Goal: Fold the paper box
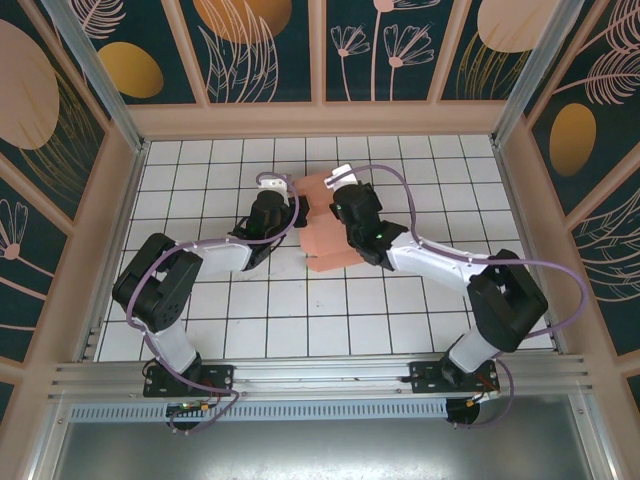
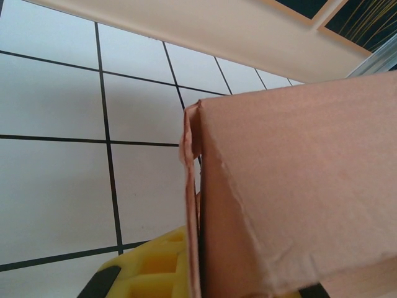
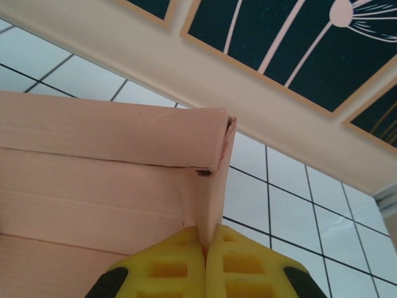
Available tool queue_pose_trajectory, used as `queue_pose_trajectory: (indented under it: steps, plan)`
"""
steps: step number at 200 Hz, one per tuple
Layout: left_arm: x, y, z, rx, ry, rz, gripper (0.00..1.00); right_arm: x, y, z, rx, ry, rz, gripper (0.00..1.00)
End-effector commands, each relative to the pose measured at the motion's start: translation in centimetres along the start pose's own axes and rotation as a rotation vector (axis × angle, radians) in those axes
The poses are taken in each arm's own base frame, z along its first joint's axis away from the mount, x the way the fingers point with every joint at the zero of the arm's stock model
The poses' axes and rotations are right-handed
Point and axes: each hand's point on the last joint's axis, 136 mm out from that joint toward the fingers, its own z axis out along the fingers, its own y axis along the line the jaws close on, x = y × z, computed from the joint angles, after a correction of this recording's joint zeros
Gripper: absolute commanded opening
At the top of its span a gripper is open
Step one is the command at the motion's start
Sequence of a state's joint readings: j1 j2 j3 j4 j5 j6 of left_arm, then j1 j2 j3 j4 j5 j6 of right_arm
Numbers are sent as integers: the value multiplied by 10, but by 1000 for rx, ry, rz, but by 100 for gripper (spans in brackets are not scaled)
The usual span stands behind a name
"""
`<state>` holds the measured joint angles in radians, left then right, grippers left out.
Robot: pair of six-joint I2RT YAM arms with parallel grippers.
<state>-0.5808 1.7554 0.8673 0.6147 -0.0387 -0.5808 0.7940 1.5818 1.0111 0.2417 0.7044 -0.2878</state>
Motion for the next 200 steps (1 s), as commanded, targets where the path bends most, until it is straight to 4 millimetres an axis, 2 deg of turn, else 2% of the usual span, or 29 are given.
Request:
queue_pose_trajectory:
  steps: [1, 17, 45, 100, 113, 117, 125, 172, 185, 191, 200]
  plan:
    - [-26, -50, -6, 178, -62, 7, 0, 1, 2, 5, 45, 1, -38, 7]
    - [-26, -49, -6, 174, -64, 9, 0, 1, 5, 6, 35, 1, -33, 16]
    - [-27, -50, -6, 175, -65, 10, 0, 3, 6, 9, 31, 11, -38, 27]
    - [-27, -50, -7, 176, -67, 10, 0, 16, 4, 17, 42, 48, -57, 30]
    - [-28, -50, -7, 176, -69, 11, 0, 16, 4, 18, 47, 48, -60, 25]
    - [-27, -49, -7, 173, -67, 11, 0, 16, 4, 18, 48, 49, -62, 19]
    - [-27, -49, -7, 173, -67, 11, 0, 16, 3, 18, 60, 51, -65, 0]
    - [-25, -48, -5, 168, -64, 8, 0, 12, -9, 16, 190, 40, -96, 0]
    - [-25, -47, -5, 167, -63, 6, 0, 11, -10, 16, 192, 32, -80, 29]
    - [-25, -47, -5, 166, -62, 6, 0, 11, -9, 16, 188, 32, -79, 34]
    - [-24, -47, -4, 164, -61, 6, 0, 13, -8, 17, 183, 35, -81, 35]
